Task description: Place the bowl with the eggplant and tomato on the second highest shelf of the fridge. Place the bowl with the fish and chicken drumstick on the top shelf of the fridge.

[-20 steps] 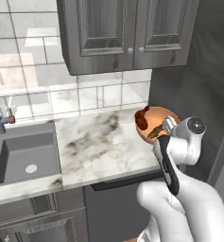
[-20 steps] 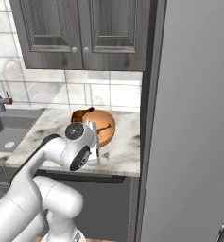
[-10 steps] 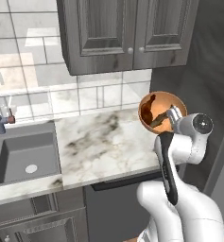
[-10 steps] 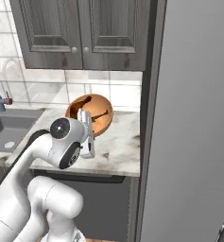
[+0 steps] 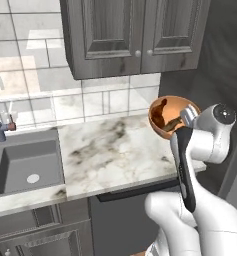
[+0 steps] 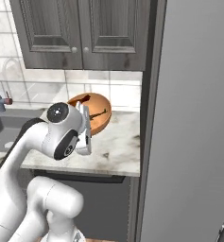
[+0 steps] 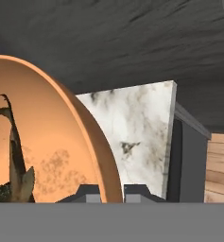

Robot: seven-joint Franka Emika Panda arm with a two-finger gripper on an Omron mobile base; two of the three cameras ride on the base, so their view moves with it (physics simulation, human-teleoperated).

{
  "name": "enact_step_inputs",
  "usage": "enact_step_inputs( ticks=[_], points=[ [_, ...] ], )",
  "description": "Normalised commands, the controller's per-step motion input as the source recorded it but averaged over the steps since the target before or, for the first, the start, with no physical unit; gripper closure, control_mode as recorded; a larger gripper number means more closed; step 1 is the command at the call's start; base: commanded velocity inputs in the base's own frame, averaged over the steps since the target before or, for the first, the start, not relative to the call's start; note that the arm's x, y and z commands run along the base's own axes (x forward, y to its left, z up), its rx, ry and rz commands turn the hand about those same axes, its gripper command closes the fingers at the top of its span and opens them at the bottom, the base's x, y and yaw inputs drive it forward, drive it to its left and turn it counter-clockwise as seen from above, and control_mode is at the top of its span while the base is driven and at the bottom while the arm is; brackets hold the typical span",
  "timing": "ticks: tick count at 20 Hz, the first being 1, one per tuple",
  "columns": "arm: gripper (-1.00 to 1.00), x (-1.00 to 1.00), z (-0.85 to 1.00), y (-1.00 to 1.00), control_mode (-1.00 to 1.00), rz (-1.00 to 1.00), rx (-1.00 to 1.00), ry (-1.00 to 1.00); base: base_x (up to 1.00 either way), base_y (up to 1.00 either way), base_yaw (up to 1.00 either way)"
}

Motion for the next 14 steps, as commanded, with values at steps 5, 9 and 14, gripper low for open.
enact_step_inputs(
  ticks=[5,9,14],
  points=[
    [1.0,0.0,0.0,0.0,1.0,0.0,0.0,0.0,-0.98,-0.02,0.0],
    [1.0,0.0,0.0,0.0,1.0,0.0,0.0,0.0,-1.0,-0.5,-0.04],
    [1.0,0.0,0.0,0.0,1.0,0.0,0.0,0.0,-0.34,-1.0,-0.17]
  ],
)
